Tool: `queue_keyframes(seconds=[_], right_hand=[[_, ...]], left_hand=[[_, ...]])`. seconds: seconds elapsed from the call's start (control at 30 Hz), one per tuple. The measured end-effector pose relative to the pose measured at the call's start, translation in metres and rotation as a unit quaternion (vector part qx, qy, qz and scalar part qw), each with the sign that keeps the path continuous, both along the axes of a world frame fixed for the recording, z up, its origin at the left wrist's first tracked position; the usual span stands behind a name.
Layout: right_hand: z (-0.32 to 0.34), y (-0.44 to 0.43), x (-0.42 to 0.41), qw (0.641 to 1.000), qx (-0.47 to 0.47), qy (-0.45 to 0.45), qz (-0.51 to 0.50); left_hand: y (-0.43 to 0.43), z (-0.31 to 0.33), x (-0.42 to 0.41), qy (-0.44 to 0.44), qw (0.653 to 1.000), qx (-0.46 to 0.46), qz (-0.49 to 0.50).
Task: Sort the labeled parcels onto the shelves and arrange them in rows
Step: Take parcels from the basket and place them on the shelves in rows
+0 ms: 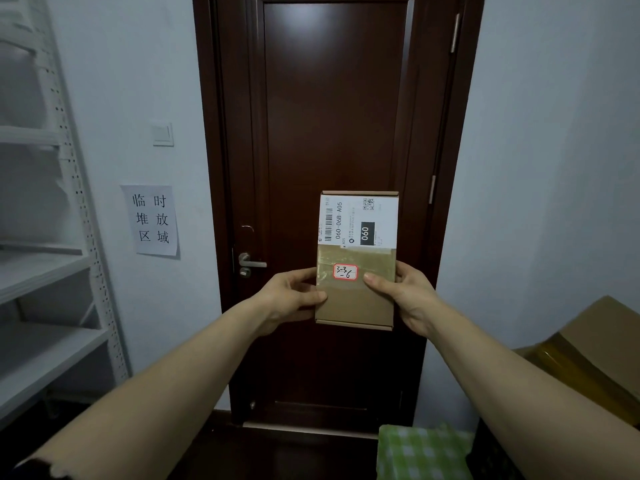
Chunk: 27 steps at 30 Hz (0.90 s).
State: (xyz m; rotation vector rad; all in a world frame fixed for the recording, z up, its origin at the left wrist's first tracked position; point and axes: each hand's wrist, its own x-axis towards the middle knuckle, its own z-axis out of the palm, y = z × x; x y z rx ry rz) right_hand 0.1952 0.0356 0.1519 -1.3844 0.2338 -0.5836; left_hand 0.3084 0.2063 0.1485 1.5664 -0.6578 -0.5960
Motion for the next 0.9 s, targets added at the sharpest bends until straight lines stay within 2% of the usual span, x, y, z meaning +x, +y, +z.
queue_keyframes(seconds=[0.5,0.73,0.9], right_hand=[[0.000,0.032,0.028,0.998,0.020,-0.017,0.049],[-0.008,0.069,0.060,0.994,0.046,-0.023,0.100],[-0.020,0.133,0.099,0.978,0.014,0.000,0.207]], left_hand=[[0.040,0.003,0.017,-0.005,0.999,0.000,0.034],[0.102,0.003,0.024,0.012,0.994,0.018,0.112],[0.175,-0.008,0.020,0.020,0.972,0.018,0.233]])
